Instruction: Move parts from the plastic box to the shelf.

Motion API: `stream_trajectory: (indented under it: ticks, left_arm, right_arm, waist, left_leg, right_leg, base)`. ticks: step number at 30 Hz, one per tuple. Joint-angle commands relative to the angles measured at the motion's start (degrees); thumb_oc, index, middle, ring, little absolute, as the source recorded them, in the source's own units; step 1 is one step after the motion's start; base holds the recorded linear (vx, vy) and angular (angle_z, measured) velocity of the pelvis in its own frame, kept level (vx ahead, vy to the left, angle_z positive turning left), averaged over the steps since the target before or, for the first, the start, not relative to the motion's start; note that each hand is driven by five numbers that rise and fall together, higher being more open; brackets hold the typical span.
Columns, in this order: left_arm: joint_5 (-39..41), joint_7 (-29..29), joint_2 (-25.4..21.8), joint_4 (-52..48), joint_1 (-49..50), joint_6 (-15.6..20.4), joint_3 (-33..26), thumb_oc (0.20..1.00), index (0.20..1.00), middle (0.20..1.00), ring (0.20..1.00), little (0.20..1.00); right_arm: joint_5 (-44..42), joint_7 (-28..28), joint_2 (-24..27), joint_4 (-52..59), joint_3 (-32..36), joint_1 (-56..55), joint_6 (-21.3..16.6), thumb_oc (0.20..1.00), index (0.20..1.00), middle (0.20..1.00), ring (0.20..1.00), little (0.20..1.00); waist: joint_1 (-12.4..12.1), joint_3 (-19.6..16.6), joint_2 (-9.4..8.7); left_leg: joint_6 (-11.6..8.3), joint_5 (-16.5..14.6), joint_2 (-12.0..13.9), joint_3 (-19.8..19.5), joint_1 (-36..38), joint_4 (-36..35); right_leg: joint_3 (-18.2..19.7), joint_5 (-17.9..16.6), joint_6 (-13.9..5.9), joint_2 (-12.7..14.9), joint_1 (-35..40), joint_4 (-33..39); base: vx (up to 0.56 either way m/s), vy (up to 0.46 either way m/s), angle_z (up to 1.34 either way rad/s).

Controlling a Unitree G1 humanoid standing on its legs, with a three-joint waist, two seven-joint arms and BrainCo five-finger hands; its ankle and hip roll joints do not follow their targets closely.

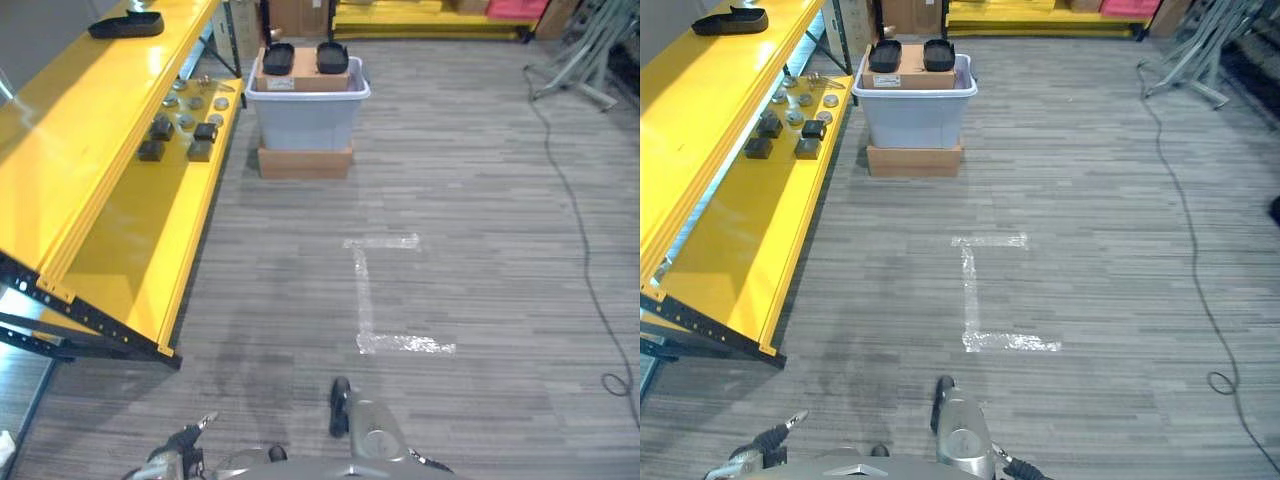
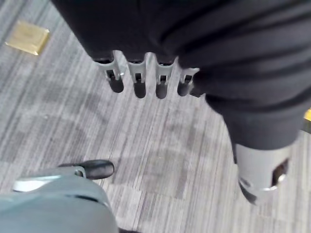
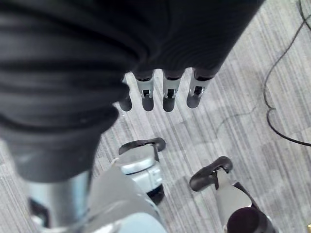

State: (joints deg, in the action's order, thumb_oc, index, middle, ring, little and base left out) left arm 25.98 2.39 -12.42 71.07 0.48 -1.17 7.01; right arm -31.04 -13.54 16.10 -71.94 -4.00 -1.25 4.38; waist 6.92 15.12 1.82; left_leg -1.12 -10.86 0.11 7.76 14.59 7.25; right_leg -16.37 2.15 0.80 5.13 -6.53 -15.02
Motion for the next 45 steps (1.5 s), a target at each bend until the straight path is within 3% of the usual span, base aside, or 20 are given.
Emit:
stream_trajectory:
  ticks: [1,2,4,6,8,12,15,17,18,20,24,27,32,34,37,38,40,41,42,45]
  left_arm:
    - [3.0,0.4,-0.5,-0.7,-3.1,2.5,-1.1,1.000,1.000,1.000,1.000,1.000]
    - [2.2,-0.2,0.1,-1.6,-3.5,2.0,-1.6,1.000,1.000,1.000,1.000,1.000]
    - [-0.5,-0.9,0.8,-1.9,-2.9,2.7,-0.8,1.000,1.000,1.000,1.000,1.000]
    - [-0.9,-1.4,0.8,-2.0,-1.4,3.9,0.1,1.000,1.000,1.000,1.000,1.000]
    - [-1.3,-1.7,0.2,-1.8,-0.3,4.3,0.5,1.000,1.000,1.000,1.000,1.000]
    - [-2.0,-1.7,-0.4,-1.0,0.8,4.7,-0.5,1.000,1.000,1.000,1.000,1.000]
    - [-1.1,-1.3,-1.2,-1.0,0.4,5.4,-0.2,1.000,1.000,1.000,1.000,1.000]
    - [-1.5,-0.8,-1.8,-1.1,-0.8,5.3,-0.5,1.000,1.000,1.000,1.000,1.000]
    - [-1.1,0.1,-2.0,-0.9,-1.8,5.9,0.0,1.000,1.000,1.000,1.000,1.000]
    - [-0.2,0.5,-2.3,-1.0,-2.2,6.4,0.6,1.000,1.000,1.000,1.000,1.000]
    - [1.3,0.7,-4.0,-3.8,-4.1,5.4,0.6,1.000,1.000,1.000,1.000,1.000]
    - [3.2,1.2,-4.2,-4.5,-5.4,3.8,0.6,1.000,1.000,1.000,1.000,1.000]
    - [3.2,1.4,-3.3,-3.5,-6.1,2.4,0.9,1.000,1.000,1.000,1.000,1.000]
    - [2.4,1.9,-1.7,-2.2,-5.2,1.5,0.5,1.000,1.000,1.000,1.000,1.000]
    - [2.1,1.7,-0.1,-1.2,-4.1,1.6,-0.6,1.000,1.000,1.000,1.000,1.000]
    - [0.6,1.3,0.1,-1.5,-4.2,1.2,-0.6,1.000,1.000,1.000,1.000,1.000]
    - [-0.1,0.8,0.5,-1.3,-3.3,1.7,0.1,1.000,1.000,1.000,1.000,1.000]
    - [-0.7,0.4,0.5,-1.1,-2.0,2.5,0.2,1.000,1.000,1.000,1.000,1.000]
    - [-1.5,0.2,0.5,-1.2,-1.4,2.7,0.3,1.000,1.000,1.000,1.000,1.000]
    - [-3.2,0.1,-0.6,-1.0,-0.8,3.3,0.7,1.000,1.000,1.000,1.000,1.000]
  right_arm:
    - [5.5,-1.5,0.6,-1.3,-2.7,1.7,1.2,1.000,1.000,1.000,1.000,1.000]
    - [6.9,-1.1,0.8,-1.2,-3.2,1.3,-0.1,1.000,1.000,1.000,1.000,1.000]
    - [3.4,-0.2,1.1,0.0,-2.7,3.1,-3.2,1.000,1.000,1.000,1.000,1.000]
    - [1.4,-0.1,1.7,1.5,-2.3,4.2,-4.2,1.000,1.000,1.000,1.000,1.000]
    - [1.8,0.3,2.5,2.3,-2.8,4.8,-4.2,1.000,1.000,1.000,1.000,1.000]
    - [1.9,0.2,2.7,1.1,-4.2,6.6,-3.6,1.000,1.000,1.000,1.000,1.000]
    - [3.0,-0.1,1.8,1.0,-4.4,6.7,-1.7,1.000,1.000,1.000,1.000,1.000]
    - [5.9,0.4,0.9,1.1,-4.6,6.3,-1.2,1.000,1.000,1.000,1.000,1.000]
    - [5.3,-0.1,0.1,0.4,-5.3,6.3,-1.6,1.000,1.000,1.000,1.000,1.000]
    - [5.1,-0.4,-0.5,0.3,-5.9,6.4,-2.1,1.000,1.000,1.000,1.000,1.000]
    - [5.3,0.8,-1.8,0.9,-7.0,5.7,-2.4,1.000,1.000,1.000,1.000,1.000]
    - [6.5,0.3,-1.3,0.4,-7.5,4.9,-1.3,1.000,1.000,1.000,1.000,1.000]
    - [5.9,1.2,-0.8,-1.2,-7.0,3.5,-0.6,1.000,1.000,1.000,1.000,1.000]
    - [4.0,1.5,0.0,-1.7,-5.8,3.5,-0.6,1.000,1.000,1.000,1.000,1.000]
    - [4.7,2.1,2.0,0.4,-4.7,3.9,-1.0,1.000,1.000,1.000,1.000,1.000]
    - [3.5,2.2,2.7,0.7,-4.1,4.0,-2.1,1.000,1.000,1.000,1.000,1.000]
    - [1.1,2.4,3.5,1.9,-2.8,5.3,-3.0,1.000,1.000,1.000,1.000,1.000]
    - [1.1,2.8,3.5,2.6,-2.7,5.7,-3.5,1.000,1.000,1.000,1.000,1.000]
    - [1.2,2.8,3.5,2.7,-2.7,5.7,-3.7,1.000,1.000,1.000,1.000,1.000]
    - [1.4,4.9,3.0,2.1,-3.9,6.5,-5.0,1.000,1.000,1.000,1.000,1.000]
  waist:
    - [-1.8,-2.5,-2.96]
    - [-3.3,-1.7,-4.10]
    - [-6.2,-0.7,-3.49]
    - [-8.3,-0.5,-1.74]
    - [-10.6,-0.2,-1.38]
    - [-12.9,-1.7,-1.99]
    - [-13.3,-2.9,-3.40]
    - [-13.4,-3.2,-3.28]
    - [-13.3,-2.7,-1.61]
    - [-13.0,-2.2,-1.00]
    - [-10.8,-0.5,-0.44]
    - [-7.8,-0.1,-1.88]
    - [-5.0,-0.5,-2.05]
    - [-4.7,-1.0,-2.06]
    - [-5.8,-0.5,-3.96]
    - [-6.4,-0.2,-4.50]
    - [-7.3,-0.1,-3.62]
    - [-8.8,0.1,-2.26]
    - [-9.7,-0.1,-1.82]
    - [-11.7,-1.7,-2.17]
  left_leg:
    - [-1.78,12.6,4.9,2.4,-8.0,30.3]
    - [-0.77,12.5,6.6,2.7,-19.2,38.0]
    - [0.28,12.4,3.3,6.0,-22.5,17.9]
    - [-1.66,18.6,2.0,6.0,-25.3,0.3]
    - [-2.83,23.0,1.7,2.7,-29.0,-4.3]
    - [-0.73,19.7,0.1,3.4,-27.6,-6.4]
    - [2.87,16.0,-2.1,3.7,-25.3,-4.4]
    - [5.56,13.7,-3.2,3.8,-23.2,-3.6]
    - [7.35,11.4,-3.0,2.5,-19.4,-3.3]
    - [7.81,10.4,-2.9,2.1,-17.0,-3.7]
    - [6.43,9.3,-2.8,-0.5,-10.8,-6.7]
    - [6.27,6.7,-4.7,-3.3,-8.2,-6.9]
    - [6.17,4.0,-5.3,-6.1,-5.9,-5.5]
    - [4.75,3.7,-4.3,-6.1,-7.0,2.6]
    - [0.41,13.0,-2.5,-4.4,-18.8,31.7]
    - [0.81,13.1,-1.0,-3.4,-23.2,32.5]
    - [0.85,12.7,1.2,-0.8,-23.2,17.2]
    - [-0.41,16.2,0.3,-2.0,-23.5,3.9]
    - [-1.10,18.6,0.3,-2.9,-24.8,0.9]
    - [0.40,15.0,-0.3,-0.8,-24.1,-2.8]
  right_leg:
    - [2.8,-2.0,0.21,-1.7,4.2,8.0]
    - [3.8,-1.3,1.08,-1.8,8.2,10.3]
    - [5.1,0.6,-0.24,-3.2,12.5,11.9]
    - [7.1,2.3,-0.78,-6.2,15.2,12.4]
    - [9.8,4.4,-0.28,-7.9,18.4,12.2]
    - [11.9,7.9,-1.09,-7.8,22.1,10.1]
    - [10.3,5.4,-3.49,-5.5,21.7,0.7]
    - [7.4,-1.0,-7.17,-2.4,17.9,-13.6]
    - [4.5,-5.4,-8.17,2.8,10.0,-26.7]
    - [3.2,-5.1,-7.42,5.1,6.7,-27.8]
    - [0.3,-2.1,-6.33,3.2,3.0,-9.9]
    - [3.4,-5.7,-7.17,-0.1,-0.3,4.8]
    - [6.2,-7.1,-6.22,-1.8,-2.5,7.3]
    - [6.5,-4.2,-3.78,-2.9,-0.4,6.1]
    - [7.2,-2.1,-0.33,-2.9,6.6,9.5]
    - [7.2,-1.7,0.05,-2.7,8.4,10.3]
    - [8.0,-0.1,-0.61,-3.6,11.4,11.9]
    - [9.6,1.3,-1.23,-5.2,13.8,12.4]
    - [10.2,2.0,-1.14,-5.9,14.7,12.5]
    - [8.4,5.6,-1.96,-5.1,16.7,11.0]
  base:
    - [0.76,-0.466,0.15]
    - [0.67,-0.243,-0.06]
    - [0.79,0.022,-0.30]
    - [0.69,0.143,-0.64]
    - [0.63,0.100,-0.58]
    - [0.41,0.132,-0.77]
    - [0.41,0.177,-0.39]
    - [0.46,0.275,0.04]
    - [0.40,0.258,-0.11]
    - [0.38,0.131,-0.18]
    - [0.37,-0.057,0.20]
    - [0.36,-0.101,0.55]
    - [0.41,-0.110,0.68]
    - [0.48,-0.198,0.81]
    - [0.50,-0.304,0.30]
    - [0.50,-0.173,0.01]
    - [0.58,0.131,0.00]
    - [0.56,0.240,0.01]
    - [0.49,0.211,-0.15]
    - [0.29,0.162,-0.65]
